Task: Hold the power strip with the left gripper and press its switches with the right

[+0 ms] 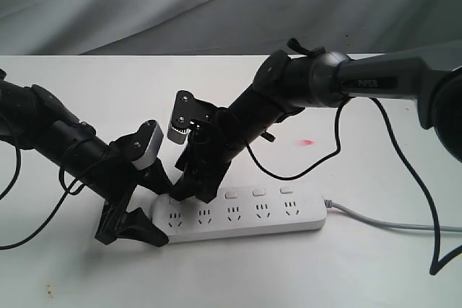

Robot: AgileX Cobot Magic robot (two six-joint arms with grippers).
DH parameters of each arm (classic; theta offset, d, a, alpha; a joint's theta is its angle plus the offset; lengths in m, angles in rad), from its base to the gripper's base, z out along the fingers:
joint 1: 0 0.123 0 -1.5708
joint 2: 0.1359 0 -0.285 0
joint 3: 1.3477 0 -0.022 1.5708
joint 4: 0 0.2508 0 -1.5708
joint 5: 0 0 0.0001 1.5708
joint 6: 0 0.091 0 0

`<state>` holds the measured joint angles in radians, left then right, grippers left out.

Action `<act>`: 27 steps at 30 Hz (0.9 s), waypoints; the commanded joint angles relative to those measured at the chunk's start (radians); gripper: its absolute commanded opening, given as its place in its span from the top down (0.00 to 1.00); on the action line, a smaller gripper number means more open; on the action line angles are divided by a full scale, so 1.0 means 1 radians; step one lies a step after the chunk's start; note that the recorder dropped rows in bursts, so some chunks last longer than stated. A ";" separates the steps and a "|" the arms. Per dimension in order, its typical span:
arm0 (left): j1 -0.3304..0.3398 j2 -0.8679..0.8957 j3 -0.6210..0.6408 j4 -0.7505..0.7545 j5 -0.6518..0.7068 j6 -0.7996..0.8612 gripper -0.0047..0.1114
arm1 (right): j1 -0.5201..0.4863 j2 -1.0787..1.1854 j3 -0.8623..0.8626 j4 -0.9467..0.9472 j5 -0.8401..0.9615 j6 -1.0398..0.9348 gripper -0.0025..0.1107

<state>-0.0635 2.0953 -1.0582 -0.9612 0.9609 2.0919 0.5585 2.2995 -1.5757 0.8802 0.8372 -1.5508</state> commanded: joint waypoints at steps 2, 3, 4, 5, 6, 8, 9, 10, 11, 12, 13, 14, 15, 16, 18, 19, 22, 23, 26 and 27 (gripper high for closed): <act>-0.006 0.000 -0.003 0.000 -0.019 0.002 0.96 | 0.001 0.042 0.016 -0.130 -0.029 -0.011 0.48; -0.006 0.000 -0.003 0.000 -0.019 0.002 0.96 | 0.002 0.042 0.016 -0.130 -0.033 -0.011 0.48; -0.006 0.000 -0.003 0.000 -0.019 0.002 0.96 | 0.012 0.042 0.016 -0.134 -0.044 -0.011 0.48; -0.006 0.000 -0.003 0.000 -0.019 0.002 0.96 | 0.020 0.042 0.016 -0.138 -0.057 -0.011 0.48; -0.006 0.000 -0.003 0.000 -0.019 0.002 0.96 | 0.029 0.042 0.016 -0.147 -0.069 -0.011 0.48; -0.006 0.000 -0.003 0.000 -0.019 0.002 0.96 | 0.050 0.042 0.016 -0.195 -0.102 -0.007 0.48; -0.006 0.000 -0.003 0.000 -0.019 0.002 0.96 | 0.050 0.042 0.016 -0.204 -0.117 -0.003 0.48; -0.006 0.000 -0.003 0.000 -0.019 0.002 0.96 | 0.050 0.042 0.016 -0.193 -0.117 -0.003 0.48; -0.006 0.000 -0.003 0.000 -0.019 0.002 0.96 | 0.045 0.040 0.016 -0.160 -0.108 -0.003 0.48; -0.006 0.000 -0.003 0.000 -0.019 0.002 0.96 | 0.039 0.032 0.016 -0.135 -0.094 -0.003 0.48; -0.006 0.000 -0.003 0.000 -0.019 0.002 0.96 | 0.035 0.022 0.016 -0.113 -0.076 -0.009 0.48; -0.006 0.000 -0.003 0.000 -0.019 0.002 0.96 | 0.020 -0.007 0.016 -0.077 -0.045 -0.022 0.48; -0.006 0.000 -0.003 0.000 -0.019 0.002 0.96 | 0.006 -0.045 0.016 -0.070 -0.030 -0.022 0.48; -0.006 0.000 -0.003 0.000 -0.019 0.002 0.96 | -0.003 -0.060 0.016 -0.070 -0.017 -0.024 0.48; -0.006 0.000 -0.003 0.000 -0.019 0.002 0.96 | -0.033 -0.102 0.016 -0.069 0.019 -0.025 0.48; -0.006 0.000 -0.003 0.000 -0.019 0.002 0.96 | -0.054 -0.118 0.016 -0.069 0.048 -0.025 0.48; -0.006 0.000 -0.003 0.000 -0.019 0.002 0.96 | -0.070 -0.119 0.016 -0.062 0.079 -0.025 0.48; -0.006 0.000 -0.003 0.000 -0.019 0.002 0.96 | -0.070 -0.115 0.016 -0.062 0.084 -0.025 0.48; -0.006 0.000 -0.003 0.000 -0.019 0.002 0.96 | -0.068 -0.097 0.016 -0.062 0.089 -0.026 0.48; -0.006 0.000 -0.003 0.000 -0.019 0.002 0.96 | -0.068 -0.091 0.016 -0.062 0.089 -0.026 0.48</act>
<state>-0.0635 2.0953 -1.0582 -0.9612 0.9595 2.0919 0.4904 2.1936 -1.5656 0.8145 0.9097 -1.5696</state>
